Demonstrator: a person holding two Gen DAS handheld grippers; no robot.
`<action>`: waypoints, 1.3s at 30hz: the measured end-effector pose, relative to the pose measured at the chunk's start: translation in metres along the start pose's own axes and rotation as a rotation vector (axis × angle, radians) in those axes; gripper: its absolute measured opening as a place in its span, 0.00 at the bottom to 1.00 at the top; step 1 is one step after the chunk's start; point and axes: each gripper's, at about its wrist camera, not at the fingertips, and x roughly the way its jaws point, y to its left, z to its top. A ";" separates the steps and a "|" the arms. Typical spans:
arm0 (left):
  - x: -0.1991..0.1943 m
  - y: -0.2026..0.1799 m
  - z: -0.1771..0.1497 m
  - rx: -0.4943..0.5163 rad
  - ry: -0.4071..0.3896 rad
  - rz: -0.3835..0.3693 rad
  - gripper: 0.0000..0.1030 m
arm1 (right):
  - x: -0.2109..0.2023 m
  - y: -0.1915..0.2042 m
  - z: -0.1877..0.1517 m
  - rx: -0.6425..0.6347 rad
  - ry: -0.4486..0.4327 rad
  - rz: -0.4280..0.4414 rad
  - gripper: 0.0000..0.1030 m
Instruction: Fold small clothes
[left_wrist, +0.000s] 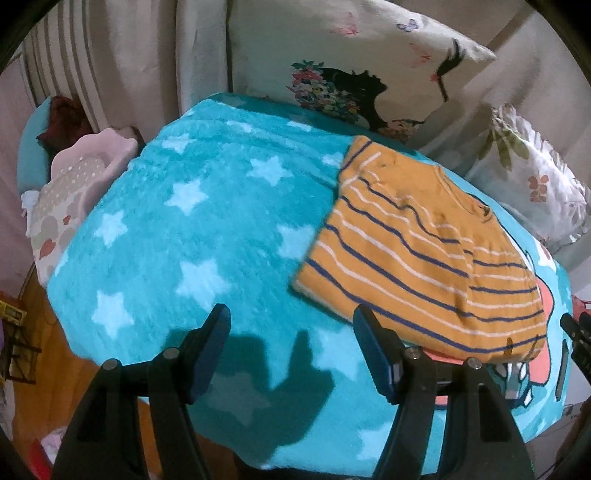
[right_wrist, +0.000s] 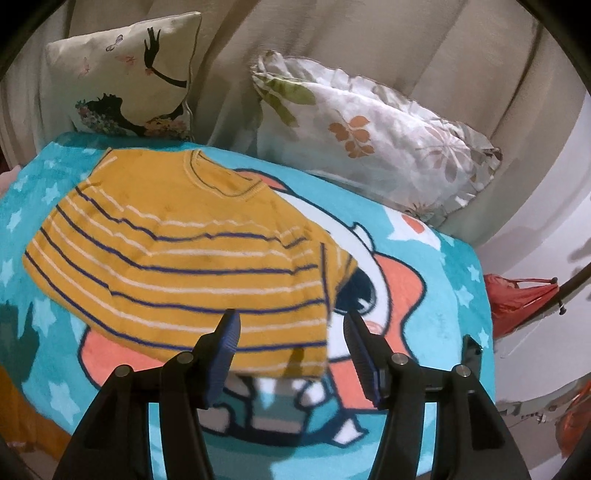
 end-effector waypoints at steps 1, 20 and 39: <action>0.003 0.005 0.005 0.000 0.006 0.001 0.66 | 0.001 0.005 0.003 0.004 0.003 0.005 0.62; 0.097 0.028 0.054 0.042 0.221 -0.328 0.66 | 0.099 0.193 0.118 0.096 0.286 0.586 0.62; 0.109 0.030 0.047 -0.070 0.295 -0.500 0.32 | 0.142 0.324 0.147 -0.244 0.430 0.163 0.77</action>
